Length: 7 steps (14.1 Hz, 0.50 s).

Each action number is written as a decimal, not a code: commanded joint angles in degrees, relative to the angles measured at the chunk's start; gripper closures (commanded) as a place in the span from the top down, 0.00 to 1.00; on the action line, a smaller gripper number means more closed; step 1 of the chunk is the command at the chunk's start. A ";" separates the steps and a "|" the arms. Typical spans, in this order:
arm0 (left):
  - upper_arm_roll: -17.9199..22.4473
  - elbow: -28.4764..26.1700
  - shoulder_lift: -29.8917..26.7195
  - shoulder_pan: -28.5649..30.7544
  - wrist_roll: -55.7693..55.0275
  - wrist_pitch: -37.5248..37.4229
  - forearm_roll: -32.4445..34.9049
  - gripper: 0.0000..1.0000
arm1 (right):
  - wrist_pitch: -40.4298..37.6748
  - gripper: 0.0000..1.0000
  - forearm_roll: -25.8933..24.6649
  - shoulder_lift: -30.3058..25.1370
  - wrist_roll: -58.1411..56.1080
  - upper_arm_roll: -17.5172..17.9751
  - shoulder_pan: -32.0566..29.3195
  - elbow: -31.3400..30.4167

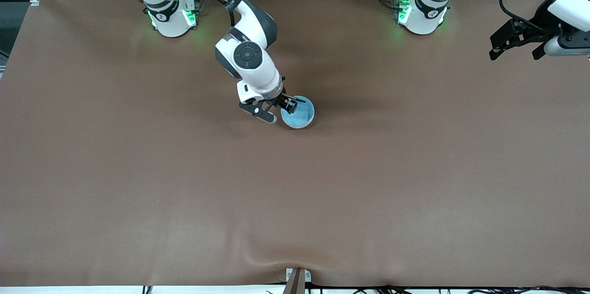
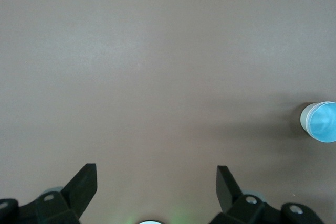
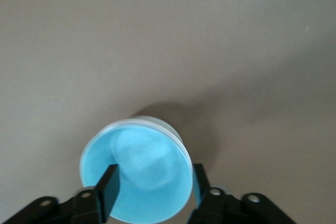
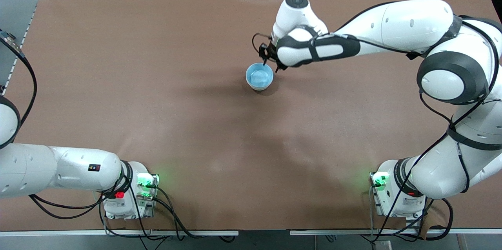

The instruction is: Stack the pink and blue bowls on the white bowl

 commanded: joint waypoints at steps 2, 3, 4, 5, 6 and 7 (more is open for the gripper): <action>0.04 -0.24 -0.21 -0.06 -0.07 0.57 -1.27 1.00 | -11.23 1.00 -3.05 0.42 -0.07 0.08 -6.03 11.49; 0.04 -0.24 -0.12 -0.15 -0.07 0.57 -1.27 1.00 | -13.35 1.00 -4.80 0.42 -2.86 0.08 -8.22 13.51; 0.04 -0.24 -0.21 -0.24 -0.07 0.57 -1.27 1.00 | -14.93 1.00 -5.95 0.42 -6.46 0.08 -10.33 15.01; 0.04 -0.24 -0.12 -0.24 -0.07 0.57 -1.27 1.00 | -15.82 1.00 -6.04 0.24 -9.71 0.08 -12.18 16.42; 0.04 -0.24 -0.21 -0.24 -0.07 0.57 -1.27 1.00 | -17.83 1.00 -6.05 0.07 -12.10 0.08 -14.46 18.09; 0.04 -0.24 -0.21 -0.24 -0.07 0.57 -1.27 1.00 | -20.89 1.00 -6.05 0.06 -14.29 0.08 -16.84 20.80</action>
